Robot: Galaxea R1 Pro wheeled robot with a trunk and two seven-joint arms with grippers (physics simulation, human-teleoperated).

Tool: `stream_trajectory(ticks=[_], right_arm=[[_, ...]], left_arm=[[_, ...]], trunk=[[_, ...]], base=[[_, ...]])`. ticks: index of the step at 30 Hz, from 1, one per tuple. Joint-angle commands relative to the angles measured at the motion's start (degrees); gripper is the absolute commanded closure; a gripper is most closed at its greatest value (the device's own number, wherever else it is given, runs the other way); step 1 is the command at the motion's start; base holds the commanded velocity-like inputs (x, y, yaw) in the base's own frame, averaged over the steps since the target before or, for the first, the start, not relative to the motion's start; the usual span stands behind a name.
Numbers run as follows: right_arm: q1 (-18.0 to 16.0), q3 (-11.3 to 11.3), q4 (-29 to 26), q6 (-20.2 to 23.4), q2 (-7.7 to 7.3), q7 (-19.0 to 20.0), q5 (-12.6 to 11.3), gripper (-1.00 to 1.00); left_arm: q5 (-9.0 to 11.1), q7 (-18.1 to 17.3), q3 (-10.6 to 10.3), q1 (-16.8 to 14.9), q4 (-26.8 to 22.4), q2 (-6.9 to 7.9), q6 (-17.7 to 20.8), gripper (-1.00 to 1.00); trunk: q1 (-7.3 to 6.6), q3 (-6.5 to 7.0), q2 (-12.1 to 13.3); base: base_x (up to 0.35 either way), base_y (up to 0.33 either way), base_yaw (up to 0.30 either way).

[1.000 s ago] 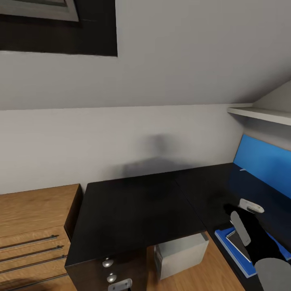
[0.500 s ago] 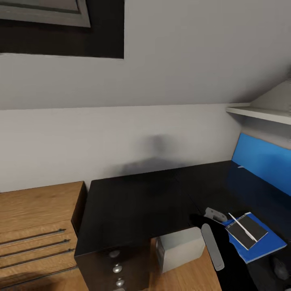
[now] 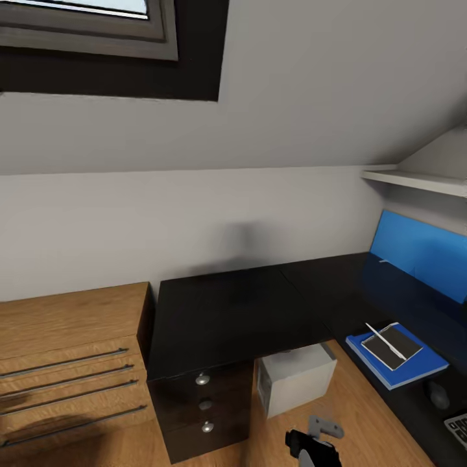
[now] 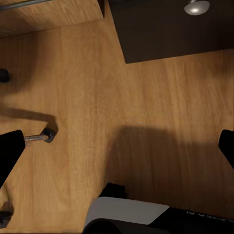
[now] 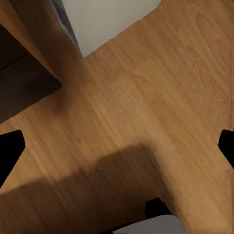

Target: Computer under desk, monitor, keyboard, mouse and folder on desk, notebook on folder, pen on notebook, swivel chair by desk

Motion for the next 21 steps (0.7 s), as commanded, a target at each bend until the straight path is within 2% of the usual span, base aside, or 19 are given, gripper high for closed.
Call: stream_trajectory(ticks=[1,6,9,10,14,15,16,19,20,21], right_arm=[[0.0,0.7,1.5,-2.2,-0.06,-0.5,-0.1,-1.0],[0.0,3.3,10.3,-10.6,-0.11,-0.5,3.1,-1.0],[0.0,3.8,14.6,-15.2,-0.11,-0.5,4.2,-1.0],[0.0,4.1,21.2,-23.2,-0.13,3.3,6.5,-1.0],[0.0,4.1,22.8,-25.2,-0.29,6.0,7.4,-1.0],[0.0,4.4,24.1,-28.0,-0.19,7.4,7.9,-1.0],[0.0,4.4,24.3,-28.3,-0.16,7.4,7.9,-1.0],[0.0,4.4,26.1,-31.0,-0.07,7.5,7.8,-1.0],[0.0,4.3,27.4,-33.1,-0.05,7.6,7.7,-1.0],[0.0,4.3,27.8,-33.8,-0.05,7.6,7.7,-1.0]], left_arm=[[0.6,0.3,-0.1,-0.1,0.3,0.08,-0.4,-1.0],[0.6,0.3,2.5,-0.1,2.0,0.09,-0.4,-1.0],[0.6,0.3,3.0,0.0,2.3,0.09,-0.4,-1.0],[0.6,0.2,3.4,0.0,2.5,0.13,-0.4,-1.0],[0.6,0.2,3.5,0.0,3.2,0.16,-0.4,-1.0],[0.6,0.2,3.6,0.0,3.6,0.42,-1.2,-1.0],[0.6,0.2,3.6,0.0,3.6,0.44,-1.7,-1.0],[0.6,0.2,4.1,0.0,3.6,0.45,-5.7,-1.0],[0.6,0.2,4.3,0.0,3.6,0.44,-7.3,-1.0],[0.7,0.2,4.3,0.0,3.6,0.46,-7.6,-1.0]], trunk=[[-0.01,-0.08,-0.1],[-0.01,-0.15,-0.1],[-0.01,-0.17,-0.1],[-0.01,-0.17,-0.1],[-0.01,-0.18,-0.1],[-0.01,-0.18,-0.1],[-0.01,-0.18,-0.1],[-0.01,-0.18,-0.1],[-0.23,-0.02,0.3],[-0.45,0.14,0.7]], base=[[-0.155,-0.052,0.0],[-0.065,-0.205,0.0],[-0.035,-0.294,0.0],[-0.195,-0.252,0.0],[-0.206,-0.237,0.0],[-0.136,-0.075,0.105],[-0.109,-0.06,0.139],[-0.056,-0.031,0.207],[-0.018,-0.01,0.247],[-0.015,-0.008,0.249]])
